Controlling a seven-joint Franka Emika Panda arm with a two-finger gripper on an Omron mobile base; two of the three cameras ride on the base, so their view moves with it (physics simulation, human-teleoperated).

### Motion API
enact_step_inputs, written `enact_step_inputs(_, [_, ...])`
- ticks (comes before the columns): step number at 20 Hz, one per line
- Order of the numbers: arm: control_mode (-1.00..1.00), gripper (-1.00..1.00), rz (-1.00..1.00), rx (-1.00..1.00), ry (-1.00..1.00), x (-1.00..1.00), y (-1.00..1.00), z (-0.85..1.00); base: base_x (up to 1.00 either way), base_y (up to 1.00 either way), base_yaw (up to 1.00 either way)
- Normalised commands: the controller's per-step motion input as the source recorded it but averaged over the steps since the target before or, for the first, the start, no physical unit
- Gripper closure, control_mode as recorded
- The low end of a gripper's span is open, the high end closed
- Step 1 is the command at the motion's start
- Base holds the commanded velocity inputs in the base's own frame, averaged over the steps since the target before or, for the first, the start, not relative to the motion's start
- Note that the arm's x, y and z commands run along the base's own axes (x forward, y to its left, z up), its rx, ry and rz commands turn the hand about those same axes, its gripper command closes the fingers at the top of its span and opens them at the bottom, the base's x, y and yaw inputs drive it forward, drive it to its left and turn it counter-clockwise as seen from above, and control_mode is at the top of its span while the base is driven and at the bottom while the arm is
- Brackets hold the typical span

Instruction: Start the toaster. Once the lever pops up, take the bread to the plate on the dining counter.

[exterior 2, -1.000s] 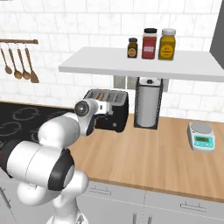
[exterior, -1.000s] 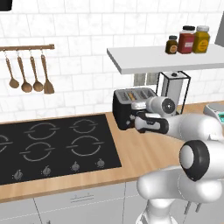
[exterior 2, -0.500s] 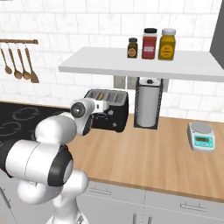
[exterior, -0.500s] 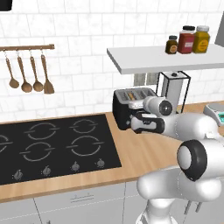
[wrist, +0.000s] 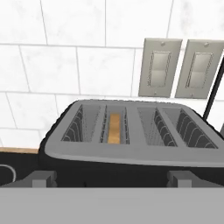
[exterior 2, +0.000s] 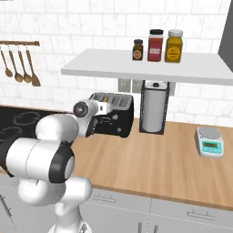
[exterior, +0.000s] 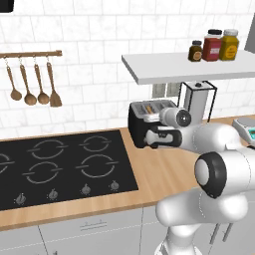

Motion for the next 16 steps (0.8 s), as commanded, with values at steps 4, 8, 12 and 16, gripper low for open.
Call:
enact_step_inputs(4, [-1.0,-1.0,-0.04,0.0,0.08,0.2,0.01,0.0,0.0,0.0,0.0])
enact_step_inputs(8, [-1.0,-1.0,-0.05,0.0,0.07,0.21,0.0,0.0,0.0,0.0,0.0])
enact_step_inputs(12, [-1.0,-1.0,-0.04,0.0,0.06,0.22,0.0,0.0,0.0,0.0,0.0])
enact_step_inputs(16, [-1.0,-1.0,0.0,0.0,0.04,0.19,0.06,0.0,0.0,0.0,0.0])
